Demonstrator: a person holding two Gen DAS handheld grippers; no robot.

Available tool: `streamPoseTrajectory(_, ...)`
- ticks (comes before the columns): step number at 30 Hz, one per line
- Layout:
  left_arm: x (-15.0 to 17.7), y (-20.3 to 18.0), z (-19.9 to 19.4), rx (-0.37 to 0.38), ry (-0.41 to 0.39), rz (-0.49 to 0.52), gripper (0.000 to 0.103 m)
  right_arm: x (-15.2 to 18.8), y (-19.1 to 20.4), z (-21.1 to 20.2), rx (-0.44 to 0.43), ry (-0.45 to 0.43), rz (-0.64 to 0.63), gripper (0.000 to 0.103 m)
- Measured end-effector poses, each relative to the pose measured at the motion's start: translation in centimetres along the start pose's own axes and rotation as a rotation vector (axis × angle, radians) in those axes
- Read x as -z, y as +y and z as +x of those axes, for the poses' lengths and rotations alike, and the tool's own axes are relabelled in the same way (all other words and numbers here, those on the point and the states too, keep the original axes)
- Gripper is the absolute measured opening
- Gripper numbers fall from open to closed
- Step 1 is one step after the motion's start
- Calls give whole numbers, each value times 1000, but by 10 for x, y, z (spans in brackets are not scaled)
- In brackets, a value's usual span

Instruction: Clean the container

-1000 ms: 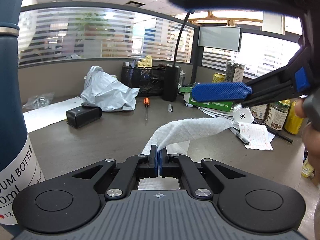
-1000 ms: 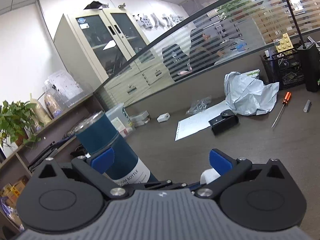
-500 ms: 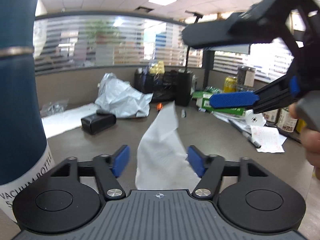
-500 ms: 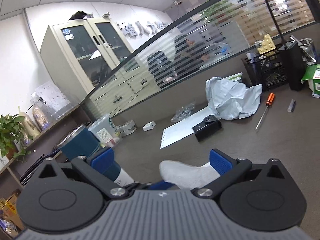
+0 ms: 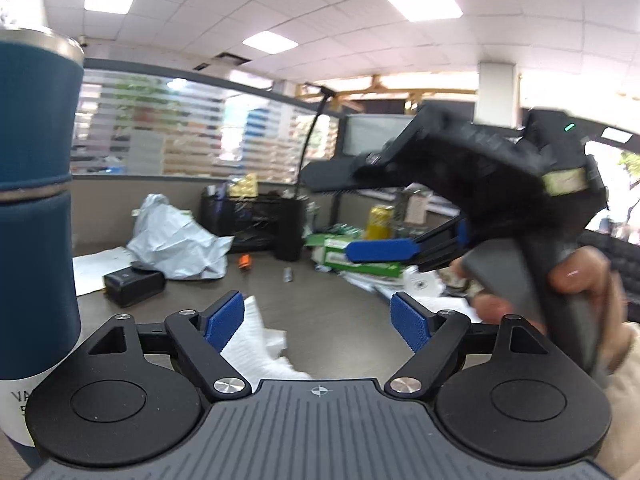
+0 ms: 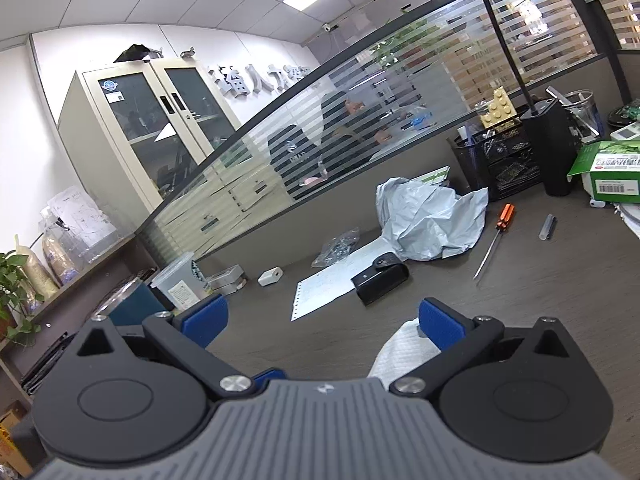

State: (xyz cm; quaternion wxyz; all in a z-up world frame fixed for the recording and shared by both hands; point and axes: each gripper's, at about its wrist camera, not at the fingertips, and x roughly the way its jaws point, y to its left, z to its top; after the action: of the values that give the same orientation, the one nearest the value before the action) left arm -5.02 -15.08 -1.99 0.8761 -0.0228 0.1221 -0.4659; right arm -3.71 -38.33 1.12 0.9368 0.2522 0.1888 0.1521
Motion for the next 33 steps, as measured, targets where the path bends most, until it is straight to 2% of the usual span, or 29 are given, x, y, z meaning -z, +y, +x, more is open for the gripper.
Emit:
streamPoseTrajectory(2, -1, 1, -17, 50, -23, 4, 92, 2, 1, 2, 15, 2, -17, 103)
streamPoseTrajectory(5, -3, 7, -46, 80, -68, 1, 103, 6, 4, 7, 39, 10, -48, 103)
streamPoseTrajectory(8, -7, 21, -79, 98, -138, -41, 103, 12, 8, 14, 69, 23, -83, 103)
streamPoseTrajectory(11, -11, 40, -111, 76, -210, -116, 103, 18, 12, 21, 98, 36, -118, 103)
streamPoseTrajectory(14, -13, 59, -141, -29, -267, -183, 103, 25, 18, 28, 107, 58, -149, 103)
streamPoseTrajectory(18, -12, 75, -161, -262, -280, -226, 103, 31, 24, 36, 120, 76, -172, 103)
streamPoseTrajectory(19, -11, 78, -162, -300, -272, -238, 103, 33, 25, 37, 133, 78, -182, 103)
streamPoseTrajectory(23, -10, 97, -154, -546, -169, -341, 103, 39, 32, 44, 192, 80, -227, 103)
streamPoseTrajectory(27, -7, 115, -134, -863, -30, -376, 103, 45, 34, 50, 234, 87, -254, 103)
streamPoseTrajectory(31, 0, 121, -132, -1016, 45, -376, 103, 49, 32, 56, 257, 104, -239, 103)
streamPoseTrajectory(33, 3, 122, -134, -1042, 36, -345, 103, 51, 31, 59, 266, 115, -232, 103)
